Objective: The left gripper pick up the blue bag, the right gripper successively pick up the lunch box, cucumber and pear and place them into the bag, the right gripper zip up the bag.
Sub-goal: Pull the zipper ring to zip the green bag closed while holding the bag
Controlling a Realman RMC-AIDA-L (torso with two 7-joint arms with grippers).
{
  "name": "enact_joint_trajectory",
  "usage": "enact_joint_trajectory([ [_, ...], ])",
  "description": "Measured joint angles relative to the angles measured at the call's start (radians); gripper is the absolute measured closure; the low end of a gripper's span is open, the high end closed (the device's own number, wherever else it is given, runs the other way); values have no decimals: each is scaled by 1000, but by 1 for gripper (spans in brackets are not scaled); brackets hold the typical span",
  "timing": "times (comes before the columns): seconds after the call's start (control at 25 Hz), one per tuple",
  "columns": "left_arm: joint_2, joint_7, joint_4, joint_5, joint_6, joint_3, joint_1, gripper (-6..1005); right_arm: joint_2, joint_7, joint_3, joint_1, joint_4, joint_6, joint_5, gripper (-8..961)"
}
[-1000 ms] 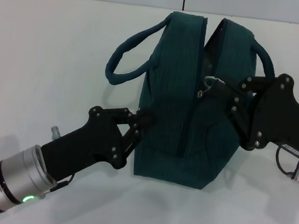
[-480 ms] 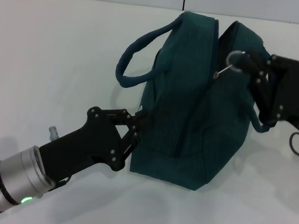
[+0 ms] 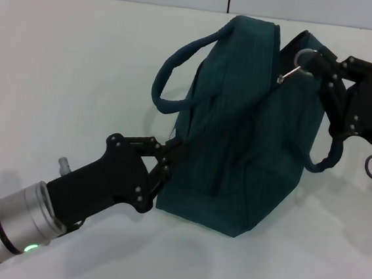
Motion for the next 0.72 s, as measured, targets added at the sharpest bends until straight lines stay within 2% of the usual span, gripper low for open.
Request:
enact_joint_trajectory([
  [0.48,-14,34,1,-25,8,-9,-13,868,0,-7,-8,5,-7,-4,-7,937],
  [0.6,-15,17,-2,-29,10,-9,-33,676,0,-8,-9,6,-7,-4,-8,937],
  [0.72,-15,-4,-3,-37,9,-9,-52,624,0,-8,-9,8,-7,-3,-9,937],
])
